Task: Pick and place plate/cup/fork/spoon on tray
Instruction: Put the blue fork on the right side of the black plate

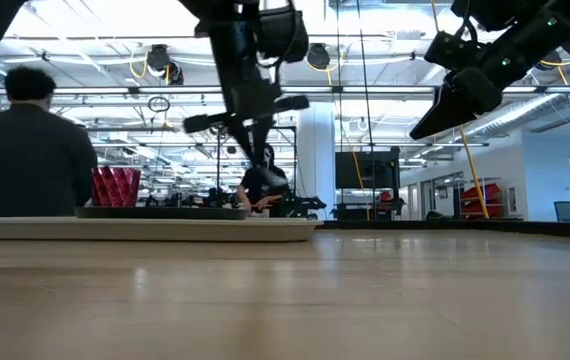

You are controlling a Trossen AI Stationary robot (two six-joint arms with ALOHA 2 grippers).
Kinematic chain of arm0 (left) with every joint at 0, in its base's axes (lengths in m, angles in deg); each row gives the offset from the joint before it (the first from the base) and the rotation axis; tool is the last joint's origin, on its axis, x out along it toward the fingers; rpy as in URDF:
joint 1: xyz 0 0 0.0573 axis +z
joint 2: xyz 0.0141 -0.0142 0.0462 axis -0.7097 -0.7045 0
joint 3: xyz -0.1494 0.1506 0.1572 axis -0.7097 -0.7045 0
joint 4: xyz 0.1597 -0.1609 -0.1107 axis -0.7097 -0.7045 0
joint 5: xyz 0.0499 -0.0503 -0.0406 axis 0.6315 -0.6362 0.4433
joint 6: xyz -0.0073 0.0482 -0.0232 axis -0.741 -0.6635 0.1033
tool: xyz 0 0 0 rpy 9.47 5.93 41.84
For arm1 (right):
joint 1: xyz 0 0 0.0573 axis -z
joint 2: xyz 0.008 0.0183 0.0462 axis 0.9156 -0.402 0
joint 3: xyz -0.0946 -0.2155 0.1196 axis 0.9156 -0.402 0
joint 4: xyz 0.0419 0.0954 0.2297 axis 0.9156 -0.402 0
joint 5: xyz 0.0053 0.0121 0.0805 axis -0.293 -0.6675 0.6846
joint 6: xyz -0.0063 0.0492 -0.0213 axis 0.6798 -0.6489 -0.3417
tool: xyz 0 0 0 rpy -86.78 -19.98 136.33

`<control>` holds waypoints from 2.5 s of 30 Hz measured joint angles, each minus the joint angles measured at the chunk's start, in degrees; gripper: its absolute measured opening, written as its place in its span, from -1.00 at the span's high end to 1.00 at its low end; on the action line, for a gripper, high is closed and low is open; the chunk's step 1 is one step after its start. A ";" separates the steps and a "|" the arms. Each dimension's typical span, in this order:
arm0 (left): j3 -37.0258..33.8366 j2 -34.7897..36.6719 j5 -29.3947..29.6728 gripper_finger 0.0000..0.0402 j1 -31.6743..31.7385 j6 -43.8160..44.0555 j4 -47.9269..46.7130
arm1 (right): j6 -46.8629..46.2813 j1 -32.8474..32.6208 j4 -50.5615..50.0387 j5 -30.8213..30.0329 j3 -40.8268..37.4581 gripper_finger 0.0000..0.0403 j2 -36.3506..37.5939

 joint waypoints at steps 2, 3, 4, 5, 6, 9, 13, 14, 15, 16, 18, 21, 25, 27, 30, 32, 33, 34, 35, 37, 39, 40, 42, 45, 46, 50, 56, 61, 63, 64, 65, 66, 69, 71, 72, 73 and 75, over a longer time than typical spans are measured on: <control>2.25 -1.02 0.02 0.95 -0.15 -0.67 0.04 | 0.56 0.00 0.13 0.00 -0.53 0.15 0.58; 3.21 -1.55 0.00 0.95 -0.19 -1.23 0.04 | 0.88 0.00 0.22 0.00 -0.74 0.15 0.80; 4.04 -2.19 0.01 0.95 -0.20 -1.44 -0.01 | 1.55 0.16 0.28 -0.09 -0.87 0.15 0.94; 4.83 -2.78 0.00 0.95 -0.20 -0.85 -0.09 | 2.53 0.34 0.66 -0.11 -0.88 0.15 1.11; 5.60 -3.42 0.00 0.95 -0.13 0.75 -0.12 | 3.64 0.64 1.43 -0.19 -0.88 0.15 1.33; 6.76 -4.78 -0.17 0.95 0.31 4.21 0.00 | 7.34 1.92 6.17 -0.30 -0.88 0.15 1.81; 6.72 -5.39 0.04 0.95 0.39 1.37 -3.45 | 8.88 3.49 13.88 -0.37 -0.88 0.15 2.74; 6.72 -5.28 0.04 0.95 0.27 0.11 -3.90 | 9.26 3.80 14.91 -0.39 -0.88 0.15 3.10; 6.72 -5.18 0.04 0.95 0.24 -1.19 -3.96 | 9.61 4.09 15.18 -0.39 -0.88 0.15 3.57; 6.74 -5.14 0.04 0.95 0.22 -2.27 -4.15 | 9.70 4.34 15.32 -0.42 -0.88 0.15 3.98; 6.74 -5.19 0.05 0.95 0.48 -3.56 -4.76 | 9.30 4.72 15.30 -0.42 -0.88 0.15 4.90; 6.74 -5.20 -2.07 0.95 1.50 -4.55 -4.09 | 8.13 4.87 14.99 -0.42 -0.88 0.15 5.76; 6.74 -5.85 -2.29 0.95 2.20 -4.58 -2.35 | 8.17 4.85 15.67 -4.07 -0.87 0.15 6.08; 6.72 -6.39 -2.71 0.95 2.57 -4.26 -2.87 | 7.98 4.86 15.67 -6.22 -0.86 0.15 6.08; 6.72 -7.63 -2.71 0.95 3.17 -5.22 -2.84 | 7.98 4.87 16.46 -6.44 -0.87 0.15 6.07; 6.68 -8.74 -2.58 0.95 3.52 -6.65 -1.57 | 8.08 4.87 18.21 -6.35 -0.88 0.15 6.07; 6.67 -9.38 -2.56 0.95 3.76 -7.22 -0.29 | 8.14 4.87 19.21 -6.56 -0.88 0.15 6.08; 6.67 -9.91 -2.52 0.95 3.91 -7.74 0.86 | 8.20 4.85 20.49 -7.46 -0.88 0.15 6.06; 6.67 -10.21 -2.53 0.95 4.15 -8.39 1.24 | 8.26 4.86 21.70 -7.83 -0.86 0.15 6.08; 6.67 -11.06 -2.52 0.95 4.59 -10.00 1.18 | 8.32 4.87 22.92 -7.89 -0.86 0.15 6.09; 6.67 -11.81 -2.26 0.95 5.15 -10.79 0.97 | 8.75 4.87 23.70 -7.85 -0.86 0.15 6.07; 6.65 -11.97 -2.08 0.95 5.47 -11.30 0.60 | 9.23 4.86 23.85 -7.82 -0.86 0.15 6.06; 6.65 -11.97 -1.67 0.94 6.05 -13.18 0.03 | 10.09 4.87 24.28 -7.80 -0.86 0.15 6.06; 6.65 -11.83 -1.40 0.88 6.74 -16.42 0.22 | 11.32 4.90 24.37 -7.89 -0.86 0.15 6.06; 6.65 -11.85 -1.41 0.86 6.89 -17.34 0.19 | 11.51 4.90 24.41 -7.87 -0.86 0.15 6.06; 6.65 -11.85 -1.44 0.77 7.17 -16.05 0.59 | 12.37 4.90 24.83 -7.85 -0.86 0.15 6.06; 6.65 -11.85 -1.46 0.66 7.37 -6.98 1.49 | 13.58 4.90 25.57 -7.82 -0.86 0.15 6.06; 6.65 -11.85 -1.28 0.59 7.37 -6.13 2.34 | 14.46 4.90 26.03 -7.81 -0.86 0.15 6.06; 6.65 -11.63 0.54 0.60 7.18 -4.46 3.44 | 14.69 4.90 25.99 -7.82 -0.86 0.15 6.06; 6.65 -11.35 1.94 0.60 6.95 -2.88 4.03 | 14.83 4.90 26.01 -7.82 -0.86 0.15 6.06; 6.65 -11.01 3.28 0.60 6.73 -0.99 4.77 | 15.01 4.90 26.05 -7.82 -0.86 0.15 6.06; 6.65 -10.55 4.20 0.60 6.49 1.30 5.42 | 15.01 4.90 26.12 -7.82 -0.86 0.15 6.06; 6.65 -9.98 4.65 0.60 5.52 13.35 8.61 | 15.18 4.90 26.50 -7.81 -0.86 0.15 6.06; 6.65 -9.88 5.33 0.60 4.92 24.44 11.84 | 15.67 4.90 26.79 -7.80 -0.86 0.15 6.06; 6.65 -9.82 6.72 0.60 4.76 31.38 13.54 | 15.69 4.90 26.95 -7.80 -0.86 0.15 6.06; 6.65 -9.70 8.63 0.60 4.58 38.23 15.56 | 15.69 4.90 27.21 -7.80 -0.86 0.15 6.06; 6.72 -9.54 12.90 0.60 4.58 50.84 17.67 | 15.88 4.90 27.66 -7.80 -0.86 0.15 6.06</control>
